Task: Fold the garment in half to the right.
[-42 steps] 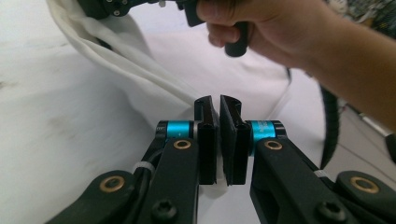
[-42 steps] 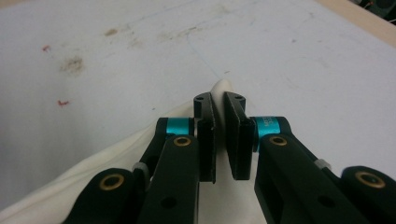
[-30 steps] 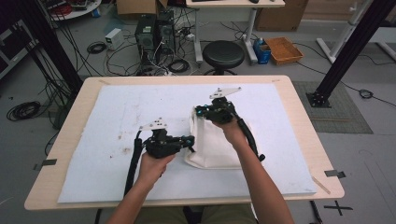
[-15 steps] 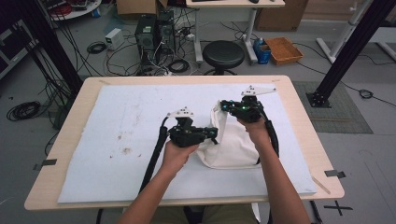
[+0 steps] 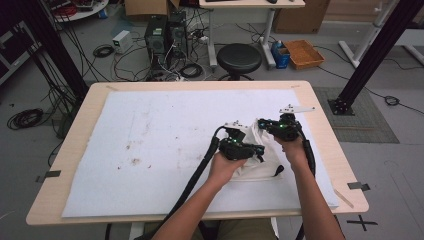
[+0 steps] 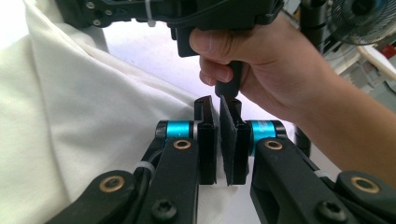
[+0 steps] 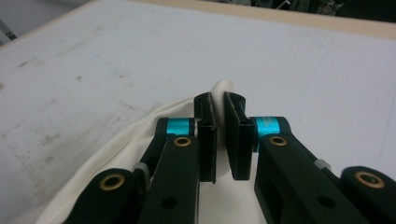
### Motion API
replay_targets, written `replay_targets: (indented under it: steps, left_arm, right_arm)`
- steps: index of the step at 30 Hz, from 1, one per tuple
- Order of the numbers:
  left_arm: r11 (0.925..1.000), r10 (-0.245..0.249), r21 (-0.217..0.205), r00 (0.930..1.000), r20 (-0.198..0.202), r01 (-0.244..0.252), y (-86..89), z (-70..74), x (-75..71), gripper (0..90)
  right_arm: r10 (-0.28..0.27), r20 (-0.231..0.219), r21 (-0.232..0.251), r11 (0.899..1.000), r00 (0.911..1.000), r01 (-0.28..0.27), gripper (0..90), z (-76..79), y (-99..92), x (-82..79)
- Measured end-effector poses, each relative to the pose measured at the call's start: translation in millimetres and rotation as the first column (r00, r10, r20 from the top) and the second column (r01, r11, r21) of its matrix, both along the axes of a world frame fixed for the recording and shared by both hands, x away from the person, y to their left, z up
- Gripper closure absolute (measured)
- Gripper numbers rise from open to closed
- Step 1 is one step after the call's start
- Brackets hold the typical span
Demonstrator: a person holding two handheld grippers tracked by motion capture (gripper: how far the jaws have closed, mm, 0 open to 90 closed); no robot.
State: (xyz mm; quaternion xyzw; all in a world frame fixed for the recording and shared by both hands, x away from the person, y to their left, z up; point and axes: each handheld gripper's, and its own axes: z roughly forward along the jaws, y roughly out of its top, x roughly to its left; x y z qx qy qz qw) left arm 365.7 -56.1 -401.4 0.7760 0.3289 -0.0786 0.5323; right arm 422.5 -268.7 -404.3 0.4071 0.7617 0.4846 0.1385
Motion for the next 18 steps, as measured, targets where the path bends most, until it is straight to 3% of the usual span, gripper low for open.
replay_targets:
  steps: [4, 8, 11, 14, 17, 18]
  left_arm:
    - [0.9998, 0.015, 0.015, 0.9998, -0.012, -0.015, -9.4, -9.4, 2.8, 82.0]
    - [0.9977, 0.067, 0.005, 0.9968, 0.045, -0.067, 1.9, -4.0, 3.9, 57.0]
    - [0.9909, 0.134, -0.01, 0.9851, 0.108, -0.134, 28.0, 3.6, 5.2, 49.4]
    - [0.98, 0.192, 0.021, 0.9682, 0.16, -0.198, 61.8, 8.3, 5.9, 42.4]
    - [0.9671, 0.241, 0.038, 0.9529, 0.184, -0.252, 102.0, 7.2, 3.4, 41.9]
    - [0.9652, 0.247, 0.039, 0.9511, 0.185, -0.258, 111.0, 6.1, 2.6, 41.7]
  right_arm:
    - [-0.017, -0.012, -0.013, 1.0, 0.9998, 0.017, 82.5, -7.5, -2.1, 0.8]
    - [-0.081, -0.018, -0.043, 0.996, 0.9965, 0.081, 68.4, -6.5, -9.2, -4.1]
    - [-0.125, -0.009, -0.039, 0.991, 0.9921, 0.125, 61.7, -2.2, -20.9, -15.2]
    - [-0.115, -0.018, -0.062, 0.992, 0.9932, 0.114, 59.3, -0.8, -28.6, -34.8]
    - [-0.076, -0.069, -0.08, 0.994, 0.9947, 0.071, 56.3, -7.2, -31.4, -56.0]
    - [-0.047, -0.111, -0.073, 0.997, 0.9927, 0.039, 56.2, -11.9, -30.8, -65.0]
